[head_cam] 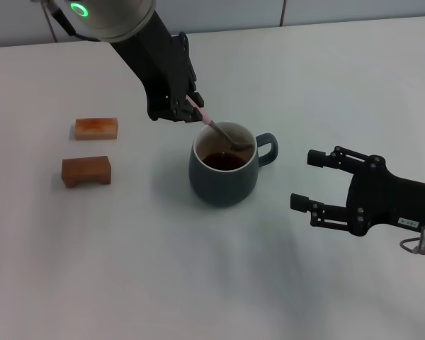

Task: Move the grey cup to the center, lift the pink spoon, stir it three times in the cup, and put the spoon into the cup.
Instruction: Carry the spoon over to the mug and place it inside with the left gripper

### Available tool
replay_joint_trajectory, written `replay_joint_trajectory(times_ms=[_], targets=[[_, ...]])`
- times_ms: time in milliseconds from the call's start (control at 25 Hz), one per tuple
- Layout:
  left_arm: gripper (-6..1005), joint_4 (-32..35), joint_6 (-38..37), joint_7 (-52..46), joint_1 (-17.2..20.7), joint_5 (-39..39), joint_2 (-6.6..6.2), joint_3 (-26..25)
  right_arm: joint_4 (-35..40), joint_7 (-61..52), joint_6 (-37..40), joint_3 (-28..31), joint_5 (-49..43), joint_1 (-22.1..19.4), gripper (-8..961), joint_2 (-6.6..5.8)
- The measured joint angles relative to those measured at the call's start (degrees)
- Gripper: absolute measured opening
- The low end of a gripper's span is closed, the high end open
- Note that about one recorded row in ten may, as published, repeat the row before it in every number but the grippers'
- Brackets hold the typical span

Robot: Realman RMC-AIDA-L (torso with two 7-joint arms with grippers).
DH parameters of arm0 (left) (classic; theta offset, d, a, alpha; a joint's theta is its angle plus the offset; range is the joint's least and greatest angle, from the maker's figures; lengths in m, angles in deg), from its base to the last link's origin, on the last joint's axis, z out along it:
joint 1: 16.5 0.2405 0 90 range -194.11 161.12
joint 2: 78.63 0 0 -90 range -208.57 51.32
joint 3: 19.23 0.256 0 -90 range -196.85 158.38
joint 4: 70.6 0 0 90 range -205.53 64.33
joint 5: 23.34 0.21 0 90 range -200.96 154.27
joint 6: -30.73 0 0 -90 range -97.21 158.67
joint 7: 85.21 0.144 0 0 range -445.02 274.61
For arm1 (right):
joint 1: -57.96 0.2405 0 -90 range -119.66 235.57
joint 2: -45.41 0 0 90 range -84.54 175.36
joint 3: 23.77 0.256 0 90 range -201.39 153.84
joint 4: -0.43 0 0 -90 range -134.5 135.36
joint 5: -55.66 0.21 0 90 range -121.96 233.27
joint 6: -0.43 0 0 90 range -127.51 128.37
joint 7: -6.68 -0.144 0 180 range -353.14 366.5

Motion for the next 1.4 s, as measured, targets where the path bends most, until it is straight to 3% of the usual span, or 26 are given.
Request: replay_joint_trajectory(times_ms=[560,1120,1400], targets=[[216,5.89,-3.6,-1.1,4.62,0.61,-0.74,-0.59,-0.48,-0.06,-0.1,-0.39,-0.13,0.53,806,0.07],[224,3.42,0.52,-1.13,2.29,-0.91,0.04,2.83,-0.83,-0.07,-0.33,-0.62,-0.15,0.79,806,0.03],[228,6.0,-1.42,-2.67,4.02,-3.38,-0.2,3.54,-0.84,-0.07,-0.92,-0.61,-0.8,0.89,806,0.0]])
